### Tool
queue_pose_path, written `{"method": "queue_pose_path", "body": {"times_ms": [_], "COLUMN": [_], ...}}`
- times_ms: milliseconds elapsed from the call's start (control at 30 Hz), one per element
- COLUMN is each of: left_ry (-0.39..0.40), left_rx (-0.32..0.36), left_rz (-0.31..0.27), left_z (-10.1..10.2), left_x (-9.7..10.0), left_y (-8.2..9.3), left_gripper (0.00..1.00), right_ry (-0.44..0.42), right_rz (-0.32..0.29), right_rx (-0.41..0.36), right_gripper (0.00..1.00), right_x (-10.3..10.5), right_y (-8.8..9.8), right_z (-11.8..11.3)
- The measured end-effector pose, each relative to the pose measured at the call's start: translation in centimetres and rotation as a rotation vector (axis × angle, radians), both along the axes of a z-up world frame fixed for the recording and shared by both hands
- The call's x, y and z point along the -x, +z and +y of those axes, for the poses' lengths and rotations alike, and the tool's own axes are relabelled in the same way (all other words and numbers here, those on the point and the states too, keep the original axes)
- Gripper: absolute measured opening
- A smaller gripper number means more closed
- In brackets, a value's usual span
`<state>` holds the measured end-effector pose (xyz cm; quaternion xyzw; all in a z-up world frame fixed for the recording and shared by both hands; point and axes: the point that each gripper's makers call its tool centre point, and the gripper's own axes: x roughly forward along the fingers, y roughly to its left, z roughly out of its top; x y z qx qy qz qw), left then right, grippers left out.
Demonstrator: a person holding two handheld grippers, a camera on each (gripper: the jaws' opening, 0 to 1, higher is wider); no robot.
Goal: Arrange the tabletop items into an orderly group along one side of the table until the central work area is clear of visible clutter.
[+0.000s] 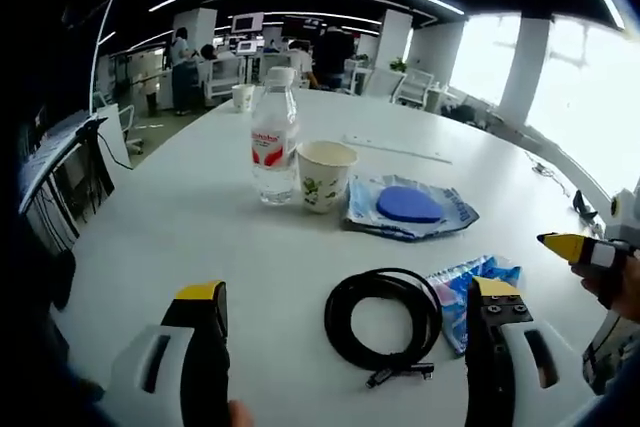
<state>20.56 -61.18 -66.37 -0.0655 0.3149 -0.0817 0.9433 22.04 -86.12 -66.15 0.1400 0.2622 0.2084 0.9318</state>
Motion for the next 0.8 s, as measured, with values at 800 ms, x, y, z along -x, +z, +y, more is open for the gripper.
{"method": "queue_pose_path", "body": {"times_ms": [800], "left_ry": [-0.148], "left_rx": [0.002], "left_rz": [0.03], "left_z": [-9.2], "left_x": [1.4], "left_y": [-1.4], "left_gripper": [0.88], "right_ry": [0.122], "right_rz": [0.029], "right_rx": [-0.017], "right_gripper": [0.69], "right_x": [1.5], "right_y": [-1.8], "right_z": [0.4]}}
